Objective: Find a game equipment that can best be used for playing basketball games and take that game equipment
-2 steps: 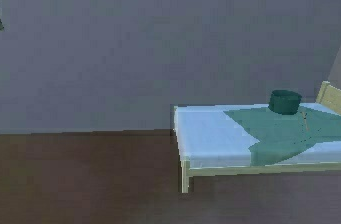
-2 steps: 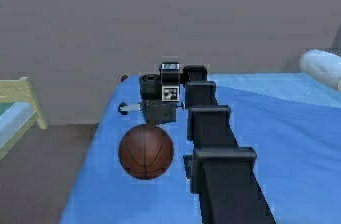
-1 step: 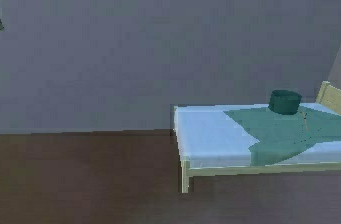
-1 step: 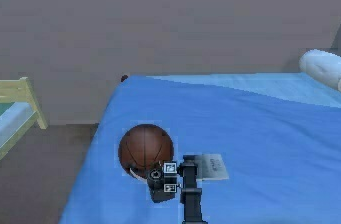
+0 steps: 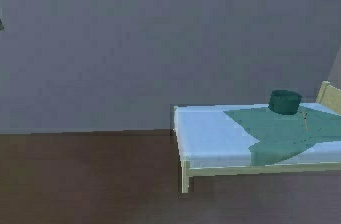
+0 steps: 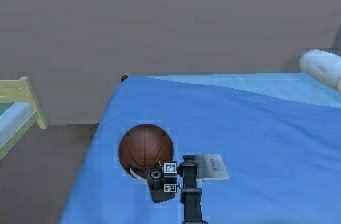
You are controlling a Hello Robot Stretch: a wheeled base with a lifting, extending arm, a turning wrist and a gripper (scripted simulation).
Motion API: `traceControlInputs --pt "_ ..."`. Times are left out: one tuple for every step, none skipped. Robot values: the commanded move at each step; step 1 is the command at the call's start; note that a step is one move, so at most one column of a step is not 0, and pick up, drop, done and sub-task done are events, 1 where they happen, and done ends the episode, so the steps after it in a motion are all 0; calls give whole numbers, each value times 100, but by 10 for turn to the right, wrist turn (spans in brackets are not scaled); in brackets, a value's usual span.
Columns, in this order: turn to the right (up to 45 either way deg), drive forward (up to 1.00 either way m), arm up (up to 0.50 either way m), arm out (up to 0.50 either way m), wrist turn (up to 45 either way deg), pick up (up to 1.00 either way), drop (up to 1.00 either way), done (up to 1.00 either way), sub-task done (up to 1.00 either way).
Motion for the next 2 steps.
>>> traceControlInputs --pt "0 0 10 0 0 0 0 0 0" --pt "0 0 0 0 0 0 0 100 0"
